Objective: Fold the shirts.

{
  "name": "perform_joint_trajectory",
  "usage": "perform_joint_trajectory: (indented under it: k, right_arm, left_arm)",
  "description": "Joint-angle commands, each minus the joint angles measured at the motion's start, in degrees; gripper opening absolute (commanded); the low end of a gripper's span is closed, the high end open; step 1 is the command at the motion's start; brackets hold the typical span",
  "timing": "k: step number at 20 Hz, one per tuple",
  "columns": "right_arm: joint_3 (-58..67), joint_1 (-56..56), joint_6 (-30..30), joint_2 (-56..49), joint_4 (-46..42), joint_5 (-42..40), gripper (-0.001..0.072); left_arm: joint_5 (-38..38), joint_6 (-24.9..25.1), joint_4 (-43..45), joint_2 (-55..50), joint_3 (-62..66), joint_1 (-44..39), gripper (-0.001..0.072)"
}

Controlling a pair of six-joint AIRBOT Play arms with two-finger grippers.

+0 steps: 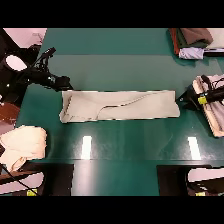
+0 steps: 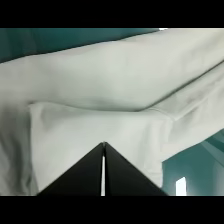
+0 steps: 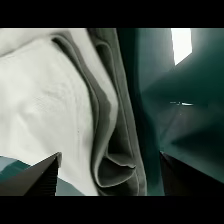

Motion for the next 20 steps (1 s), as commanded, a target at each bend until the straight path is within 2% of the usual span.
perform_joint_trajectory:
  k: [1, 3, 4, 5, 7, 9, 10, 14, 20]
  right_arm:
    - [-2.43, 1.6, -3.17, -0.26, 0.17, -1.9, 0.0693]
    - [-2.43, 3.5, -3.3, -0.26, 0.24, -3.72, 0.069]
    - [-2.43, 4.48, -3.3, -0.26, 0.24, -4.44, 0.0663]
    - [-2.43, 5.49, -3.3, -0.26, 0.22, -4.83, 0.0549]
    - [-2.4, 7.39, -3.34, -0.24, 0.22, -6.01, 0.0384]
    - [-2.4, 8.52, -3.34, -0.24, 0.2, -6.54, 0.0102]
    - [-2.4, 8.5, -3.34, -0.17, 0.22, -6.49, 0.0013]
    - [-0.09, 8.24, -2.75, 2.91, 0.24, -1.77, 0.0013]
    - [13.07, 14.23, 6.82, 11.96, 0.24, 4.48, 0.0013]
  left_arm:
    - [1.77, 0.0, -0.83, -0.07, -0.31, -3.32, 0.0026]
    - [3.82, -0.9, -0.83, -0.9, -0.28, -6.16, 0.0026]
    - [4.5, -2.14, -0.87, -1.57, -0.26, -7.32, 0.0026]
    - [5.05, -3.04, -0.92, -2.62, -0.26, -8.63, 0.0026]
    - [5.75, -3.02, -1.07, -4.81, -0.22, -11.63, 0.0026]
    - [8.11, -3.02, -1.07, -6.73, -0.17, -14.93, 0.0025]
    - [9.6, -3.15, -1.07, -7.63, 0.04, -16.39, 0.0025]
    - [11.37, -4.66, -1.16, -12.7, 4.59, -21.03, 0.0025]
    - [12.39, -7.23, -1.29, -25.0, 17.57, -27.39, 0.0025]
